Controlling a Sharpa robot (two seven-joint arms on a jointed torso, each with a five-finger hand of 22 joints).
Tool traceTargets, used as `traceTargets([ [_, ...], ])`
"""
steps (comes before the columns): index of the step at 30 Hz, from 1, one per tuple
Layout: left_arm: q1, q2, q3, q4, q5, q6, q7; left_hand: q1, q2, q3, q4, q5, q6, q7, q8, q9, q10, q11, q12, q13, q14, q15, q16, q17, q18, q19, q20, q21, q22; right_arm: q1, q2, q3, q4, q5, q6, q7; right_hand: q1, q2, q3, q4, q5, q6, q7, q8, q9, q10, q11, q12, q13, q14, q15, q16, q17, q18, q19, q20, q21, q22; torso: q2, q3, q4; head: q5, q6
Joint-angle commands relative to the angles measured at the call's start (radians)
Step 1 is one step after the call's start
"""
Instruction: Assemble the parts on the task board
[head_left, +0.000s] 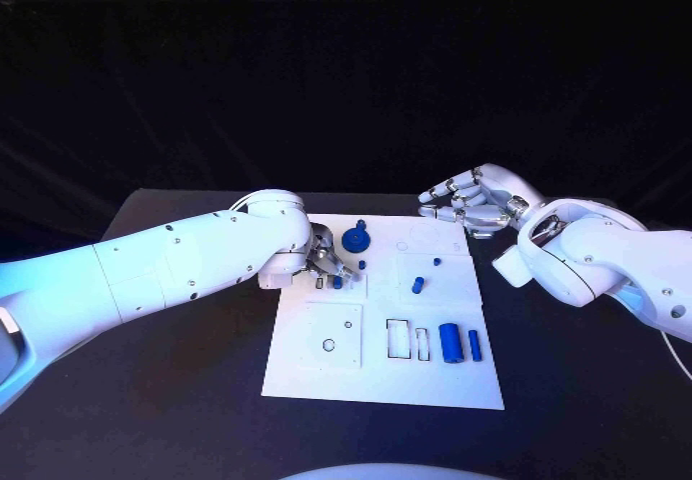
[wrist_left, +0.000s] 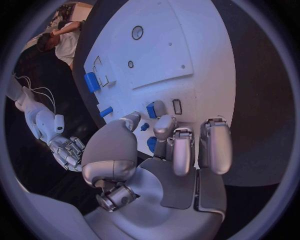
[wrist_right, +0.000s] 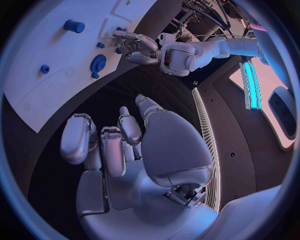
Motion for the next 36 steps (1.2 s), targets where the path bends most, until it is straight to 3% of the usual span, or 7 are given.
traceTargets([
  [1,-0.004,-0.008,0.000,0.009,0.000,-0.021,0.009,-0.004,0.003,-0.012,-0.001,-0.004,0.007,-0.002,-0.002,-0.002,0.003,-0.003,-0.002,-0.003,0.105,-0.007,0.002,0.263,-0.012,0.020,-0.004,0.000,0.100,-0.001,0.001,0.000,-0.001,-0.003,0.022,0.002,0.003,-0.012,-0.007,0.000,0.004,0.002,0.000,0.001,0.002,-0.008,-0.001,-0.006,-0.001,0.081,0.004,-0.007,0.174,0.012,-0.007,0.002,-0.005,-0.003,0.000,0.0011,0.0002,-0.001,0.000],
  [11,0.003,-0.047,0.042,0.052,0.013,-0.058,0.007,0.052,0.028,-0.096,-0.002,-0.002,-0.026,0.011,-0.021,-0.006,-0.060,0.008,-0.076,-0.093,0.105,0.000,0.002,0.263,-0.004,0.002,0.001,-0.032,0.068,-0.004,0.003,-0.002,-0.007,-0.003,0.026,0.002,0.008,-0.013,-0.009,-0.003,0.005,0.001,0.000,0.001,0.002,-0.009,-0.001,-0.006,-0.002,0.081,0.003,-0.007,0.173,0.012,-0.008,0.002,-0.006,-0.004,-0.001,0.0020,-0.0007,-0.003,0.002],
  [14,0.023,-0.060,0.059,0.063,0.021,-0.048,0.006,0.110,0.035,-0.125,-0.007,0.001,-0.063,0.028,-0.050,-0.020,-0.112,0.023,-0.132,-0.158,0.105,0.012,0.002,0.263,0.002,-0.012,0.011,-0.056,0.043,-0.006,0.003,-0.002,-0.010,-0.001,0.025,0.002,0.008,-0.013,-0.009,-0.004,0.006,-0.001,0.001,0.000,0.002,-0.010,-0.001,-0.008,-0.003,0.080,0.003,-0.008,0.172,0.013,-0.009,0.002,-0.008,-0.006,0.000,0.0005,0.0000,-0.007,0.006],
  [19,0.062,-0.064,0.073,0.047,0.039,-0.003,0.009,0.172,0.051,-0.154,-0.004,0.003,-0.066,0.035,-0.065,-0.033,-0.080,0.030,-0.073,-0.089,0.105,0.019,0.002,0.263,0.003,-0.011,0.019,-0.059,0.044,-0.007,0.005,-0.002,-0.012,0.001,0.028,0.001,0.009,-0.013,-0.010,-0.004,0.006,-0.002,0.001,-0.001,0.001,-0.010,0.000,-0.008,-0.003,0.080,0.003,-0.008,0.172,0.013,-0.009,0.002,-0.008,-0.008,0.000,0.0013,0.0003,-0.008,0.008],
  [25,0.103,-0.037,0.077,-0.034,0.038,0.044,0.022,0.229,0.071,-0.185,-0.004,0.004,-0.083,0.047,-0.097,-0.059,-0.091,0.039,-0.067,-0.087,0.105,0.026,0.002,0.263,0.003,-0.012,0.025,-0.064,0.041,-0.007,0.008,-0.003,-0.015,0.001,0.028,0.000,0.010,-0.011,-0.009,-0.004,0.007,-0.003,0.002,-0.001,0.001,-0.010,0.000,-0.008,-0.003,0.080,0.003,-0.008,0.172,0.013,-0.010,0.002,-0.009,-0.008,-0.002,0.0014,0.0012,-0.011,0.008],
  [30,0.113,0.004,0.074,-0.139,0.038,0.059,0.044,0.268,0.089,-0.212,-0.003,0.005,-0.100,0.063,-0.141,-0.099,-0.099,0.053,-0.065,-0.089,0.105,0.038,0.002,0.263,0.004,-0.013,0.036,-0.068,0.041,-0.008,0.012,-0.003,-0.015,0.001,0.022,0.006,0.010,-0.010,-0.009,-0.004,0.007,-0.004,0.002,-0.002,0.001,-0.010,0.000,-0.008,-0.003,0.081,0.004,-0.008,0.173,0.013,-0.011,0.002,-0.010,-0.010,0.000,0.0003,0.0009,-0.012,0.015],
  [36,0.114,0.051,0.057,-0.246,0.026,0.062,0.070,0.262,0.098,-0.239,-0.001,0.004,-0.086,0.064,-0.150,-0.115,-0.093,0.055,-0.053,-0.076,0.105,0.041,0.002,0.263,0.004,-0.012,0.040,-0.066,0.044,-0.008,0.017,-0.003,-0.017,0.001,0.013,0.015,0.012,-0.006,-0.008,-0.004,0.009,-0.005,0.002,-0.002,0.001,-0.009,0.000,-0.007,-0.002,0.081,0.004,-0.007,0.174,0.013,-0.010,0.002,-0.010,-0.010,0.000,0.0002,0.0006,-0.008,0.016],
])
